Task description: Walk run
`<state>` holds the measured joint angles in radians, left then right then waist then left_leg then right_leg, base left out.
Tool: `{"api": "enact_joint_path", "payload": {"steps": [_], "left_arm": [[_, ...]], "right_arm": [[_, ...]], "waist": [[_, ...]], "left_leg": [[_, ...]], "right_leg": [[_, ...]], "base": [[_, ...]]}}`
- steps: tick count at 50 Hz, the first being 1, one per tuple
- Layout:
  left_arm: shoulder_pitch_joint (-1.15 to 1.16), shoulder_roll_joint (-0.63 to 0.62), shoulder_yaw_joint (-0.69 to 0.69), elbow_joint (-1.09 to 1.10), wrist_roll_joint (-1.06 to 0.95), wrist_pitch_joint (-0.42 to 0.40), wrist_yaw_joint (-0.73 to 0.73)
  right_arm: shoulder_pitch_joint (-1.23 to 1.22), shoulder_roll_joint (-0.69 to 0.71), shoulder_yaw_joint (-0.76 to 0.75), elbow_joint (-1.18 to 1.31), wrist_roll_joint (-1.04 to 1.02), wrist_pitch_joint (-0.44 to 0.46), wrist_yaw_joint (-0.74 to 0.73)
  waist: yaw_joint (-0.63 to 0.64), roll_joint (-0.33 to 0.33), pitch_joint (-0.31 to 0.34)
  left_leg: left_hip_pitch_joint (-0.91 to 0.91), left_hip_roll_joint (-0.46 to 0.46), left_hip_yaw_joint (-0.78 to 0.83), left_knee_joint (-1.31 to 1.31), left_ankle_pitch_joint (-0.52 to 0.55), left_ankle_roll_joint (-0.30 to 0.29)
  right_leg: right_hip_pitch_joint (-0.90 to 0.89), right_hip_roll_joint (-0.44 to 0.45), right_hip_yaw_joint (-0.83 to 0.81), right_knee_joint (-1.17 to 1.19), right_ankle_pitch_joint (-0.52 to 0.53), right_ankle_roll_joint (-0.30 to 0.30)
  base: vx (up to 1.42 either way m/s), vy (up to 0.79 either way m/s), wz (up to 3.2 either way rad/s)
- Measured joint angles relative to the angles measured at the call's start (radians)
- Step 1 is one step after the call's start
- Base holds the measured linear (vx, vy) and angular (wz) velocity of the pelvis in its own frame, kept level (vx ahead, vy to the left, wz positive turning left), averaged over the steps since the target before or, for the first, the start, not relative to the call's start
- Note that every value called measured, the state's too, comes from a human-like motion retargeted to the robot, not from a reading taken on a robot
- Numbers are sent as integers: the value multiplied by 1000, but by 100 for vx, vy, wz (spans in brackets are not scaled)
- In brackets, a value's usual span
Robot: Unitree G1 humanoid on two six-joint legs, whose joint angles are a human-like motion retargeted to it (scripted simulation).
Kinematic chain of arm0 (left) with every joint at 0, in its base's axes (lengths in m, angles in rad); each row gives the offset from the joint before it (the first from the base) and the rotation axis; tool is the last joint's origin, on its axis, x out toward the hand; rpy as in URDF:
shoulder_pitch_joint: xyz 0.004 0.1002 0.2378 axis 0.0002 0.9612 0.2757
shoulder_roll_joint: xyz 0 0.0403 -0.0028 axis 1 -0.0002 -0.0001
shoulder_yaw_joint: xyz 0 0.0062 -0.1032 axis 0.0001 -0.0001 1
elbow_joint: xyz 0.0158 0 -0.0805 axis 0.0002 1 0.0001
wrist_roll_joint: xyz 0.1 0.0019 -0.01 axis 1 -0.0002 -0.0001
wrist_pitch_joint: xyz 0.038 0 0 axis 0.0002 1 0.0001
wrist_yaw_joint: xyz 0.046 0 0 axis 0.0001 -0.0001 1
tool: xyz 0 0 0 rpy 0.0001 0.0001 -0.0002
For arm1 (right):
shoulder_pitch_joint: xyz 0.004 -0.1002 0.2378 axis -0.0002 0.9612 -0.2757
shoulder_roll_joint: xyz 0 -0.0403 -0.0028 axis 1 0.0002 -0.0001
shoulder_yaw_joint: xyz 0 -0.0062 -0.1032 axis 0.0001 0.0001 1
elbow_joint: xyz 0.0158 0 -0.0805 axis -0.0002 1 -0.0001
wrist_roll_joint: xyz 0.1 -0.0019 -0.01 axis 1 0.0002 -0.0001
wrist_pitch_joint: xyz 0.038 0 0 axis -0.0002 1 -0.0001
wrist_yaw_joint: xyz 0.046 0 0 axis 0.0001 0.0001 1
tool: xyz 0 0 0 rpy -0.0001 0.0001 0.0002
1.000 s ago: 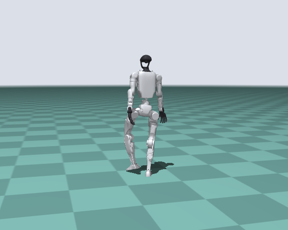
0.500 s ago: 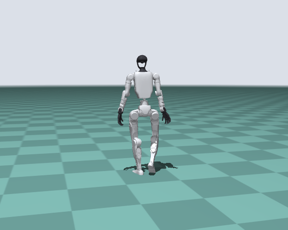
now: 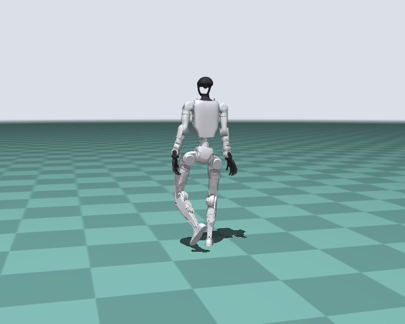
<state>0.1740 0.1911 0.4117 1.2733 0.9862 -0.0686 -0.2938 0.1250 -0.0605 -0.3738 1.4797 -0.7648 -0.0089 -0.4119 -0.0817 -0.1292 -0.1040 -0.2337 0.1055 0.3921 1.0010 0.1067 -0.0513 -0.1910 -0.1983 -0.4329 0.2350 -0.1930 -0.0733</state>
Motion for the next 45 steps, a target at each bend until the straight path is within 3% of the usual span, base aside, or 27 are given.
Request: {"api": "enact_joint_path", "payload": {"steps": [3, 8, 11, 14, 17, 20, 22, 25, 28, 31, 35, 38, 40, 43, 45], "left_arm": [[42, -16, 26, 78, -7, 13, 48], [70, -42, 109, 189, -47, 55, 26], [53, -44, 130, 248, -77, 103, -2], [44, -39, 131, 274, -72, 141, -19], [41, -30, 122, 276, -34, 152, -12], [9, -27, 116, 261, -7, 152, 9], [-21, -7, 65, 229, -23, 141, 3], [-94, 32, -16, 179, -55, 103, 56], [-175, 69, -68, 152, -93, 79, 162], [-257, 98, -104, 108, -118, 46, 164], [-363, 139, -129, 10, -157, -21, 73], [-416, 160, -161, -75, -214, -80, 57], [-427, 154, -185, -117, -251, -120, 80], [-388, 115, -173, -130, -261, -153, 135], [-328, 83, -141, -123, -227, -141, 141]], "right_arm": [[-71, -8, 90, 19, 12, 7, -75], [-198, -47, 198, -32, -111, -16, -6], [-271, -76, 226, -61, -185, -32, 62], [-301, -85, 231, -62, -230, -40, 82], [-267, -80, 203, -27, -249, -53, 44], [-206, -73, 188, 18, -237, -40, 22], [-180, -77, 201, 57, -202, -31, 11], [-174, -89, 188, 106, -202, 3, 36], [-139, -84, 161, 113, -215, 25, 36], [-83, -82, 133, 94, -198, 4, 37], [-25, -75, 92, 78, -187, 2, 54], [-7, -67, 52, 92, -167, 12, 87], [4, -68, 23, 103, -148, 13, 112], [15, -73, 7, 117, -130, 23, 138], [12, -75, 5, 127, -129, 34, 140]], "waist": [[59, 9, 7], [160, 28, 33], [210, 27, 44], [226, 24, 24], [245, 43, -5], [278, 61, -9], [252, 102, 0], [231, 100, 22], [130, 95, 40], [21, 110, 46], [-63, 93, 54], [-93, 75, 56], [-93, 75, 45], [-81, 82, 22], [-88, 70, 11]], "left_leg": [[-150, -68, -57, -111, -67, -55], [-307, -27, 85, -512, -162, 74], [-386, -84, -17, -772, -155, 97], [-423, -118, -76, -832, -150, 127], [-391, -90, -26, -735, -109, 182], [-369, -48, -179, -594, -164, 183], [-254, 0, -135, -599, -242, 181], [-108, 6, -26, -674, -285, 173], [20, -68, -60, -800, -270, 152], [109, -115, -142, -876, -273, 143], [217, -165, -206, -932, -312, 108], [297, -194, -250, -949, -350, 85], [334, -201, -273, -938, -358, 57], [383, -200, -294, -886, -262, -39], [415, -229, -270, -831, -76, -80]], "right_leg": [[115, 74, 10, -107, 5, 15], [274, 157, 72, -186, -42, 58], [342, 172, 121, -192, -63, 94], [387, 173, 167, -156, -33, 161], [423, 187, 188, -67, 115, 203], [368, 141, 148, 185, 443, 191], [292, 121, 61, 446, 491, 125], [77, 42, 66, 781, 297, 29], [-121, 23, 70, 861, 217, 59], [-263, 34, 31, 711, 164, 77], [-392, -15, -44, 328, 71, 13], [-461, 11, 7, 24, 57, 13], [-494, 22, 20, -56, 49, 52], [-467, 27, -51, 27, 115, -52], [-468, 28, 56, 121, 162, -67]], "base": [[116, -16, -64], [86, -5, -86], [96, 5, -83], [108, 8, -43], [142, 19, -54], [141, 20, -90], [111, 17, -34], [97, 15, -26], [88, 11, 84], [91, 4, 148], [98, -6, 96], [112, -18, 80], [106, -13, 51], [134, -18, 8], [141, -16, 22]]}}
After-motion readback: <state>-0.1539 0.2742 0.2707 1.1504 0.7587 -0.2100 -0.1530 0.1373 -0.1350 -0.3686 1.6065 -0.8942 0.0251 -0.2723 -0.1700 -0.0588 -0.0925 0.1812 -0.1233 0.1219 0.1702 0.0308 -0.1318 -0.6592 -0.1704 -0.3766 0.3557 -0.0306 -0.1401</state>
